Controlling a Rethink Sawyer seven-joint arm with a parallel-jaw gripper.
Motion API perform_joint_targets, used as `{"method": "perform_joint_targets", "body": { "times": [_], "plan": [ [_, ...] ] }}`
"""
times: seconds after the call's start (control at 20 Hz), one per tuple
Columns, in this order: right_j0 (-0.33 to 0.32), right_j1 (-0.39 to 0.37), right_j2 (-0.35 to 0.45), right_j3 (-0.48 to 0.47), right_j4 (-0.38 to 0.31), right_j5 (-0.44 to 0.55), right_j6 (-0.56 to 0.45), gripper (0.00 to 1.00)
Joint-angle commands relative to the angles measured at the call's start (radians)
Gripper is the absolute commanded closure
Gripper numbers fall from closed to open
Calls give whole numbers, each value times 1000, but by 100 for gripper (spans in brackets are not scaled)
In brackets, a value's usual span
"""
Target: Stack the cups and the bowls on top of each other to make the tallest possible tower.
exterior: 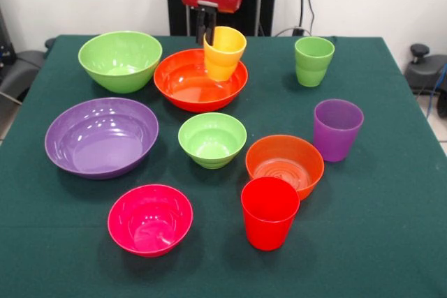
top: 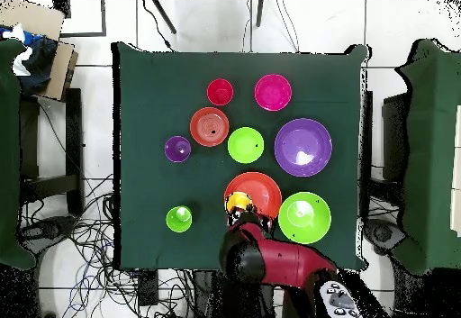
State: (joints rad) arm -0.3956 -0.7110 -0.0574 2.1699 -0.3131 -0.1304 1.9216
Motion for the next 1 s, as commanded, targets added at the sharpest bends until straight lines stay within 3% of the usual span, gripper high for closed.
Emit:
{"method": "perform_joint_targets", "body": {
  "times": [0.05,0.45,1.0],
  "plan": [
    [-49,77,28,-14,-101,-46,81,100],
    [-64,112,21,-23,-135,-81,100,100],
    [-18,154,-1,-44,-101,-117,126,100]
  ]
}}
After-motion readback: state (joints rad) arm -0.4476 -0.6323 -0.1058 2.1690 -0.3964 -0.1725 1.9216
